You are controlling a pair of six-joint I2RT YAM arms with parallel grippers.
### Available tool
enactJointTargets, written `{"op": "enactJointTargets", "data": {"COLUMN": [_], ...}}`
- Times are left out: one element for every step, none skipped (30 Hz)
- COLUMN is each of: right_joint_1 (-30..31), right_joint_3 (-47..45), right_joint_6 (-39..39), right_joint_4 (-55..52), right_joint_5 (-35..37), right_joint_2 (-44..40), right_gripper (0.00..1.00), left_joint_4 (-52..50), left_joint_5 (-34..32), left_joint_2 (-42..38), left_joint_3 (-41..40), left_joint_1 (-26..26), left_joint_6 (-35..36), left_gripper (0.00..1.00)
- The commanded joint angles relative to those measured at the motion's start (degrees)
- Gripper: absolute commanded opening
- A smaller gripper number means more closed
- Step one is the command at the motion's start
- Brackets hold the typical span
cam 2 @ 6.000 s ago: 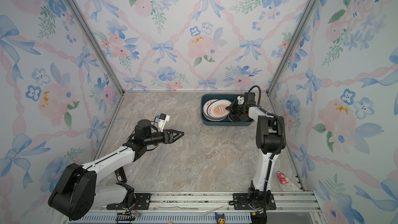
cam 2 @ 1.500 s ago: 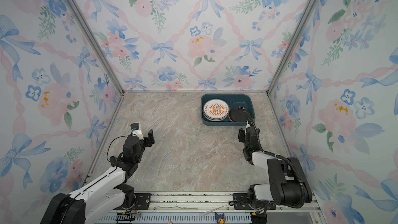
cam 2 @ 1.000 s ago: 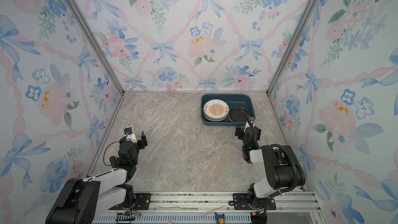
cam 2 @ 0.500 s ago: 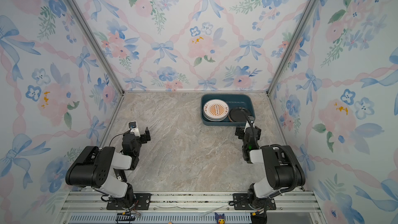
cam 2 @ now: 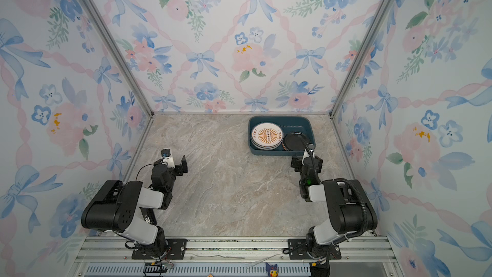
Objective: Place the plates into the plastic bin on the countertop
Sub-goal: Reset both arms
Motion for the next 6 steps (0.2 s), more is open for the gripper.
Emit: {"op": "enactJointTargets", "data": {"right_joint_1": [0.3,0.3,0.3,0.3,0.3,0.4], "right_joint_3": [0.6,0.6,0.6,0.6,0.5,0.0], "right_joint_6": [-0.4,-0.4,-0.4,-0.4,-0.4,-0.5], "right_joint_4": [1.6,1.5,1.6,1.6,1.8,2.5], "right_joint_5": [1.0,1.0,1.0,1.0,1.2,1.9], "right_joint_2": [0.2,0.2,0.2,0.2,0.2,0.1], "right_gripper": [0.96,0.97,0.97,0.96,0.97,0.96], "left_joint_4": [0.9,1.0,1.0,1.0,1.0,1.0], "left_joint_5": [0.9,0.9,0.9,0.9,0.9,0.9], "left_joint_2": [-0.1,-0.1,-0.1,-0.2,-0.2,-0.2], "left_joint_3": [0.8,0.8,0.7,0.7,0.7,0.7], "left_joint_1": [0.3,0.3,0.3,0.3,0.3,0.3], "left_joint_6": [0.9,0.9,0.9,0.9,0.9,0.9], "left_gripper": [0.98,0.98,0.98,0.98,0.98,0.98]}}
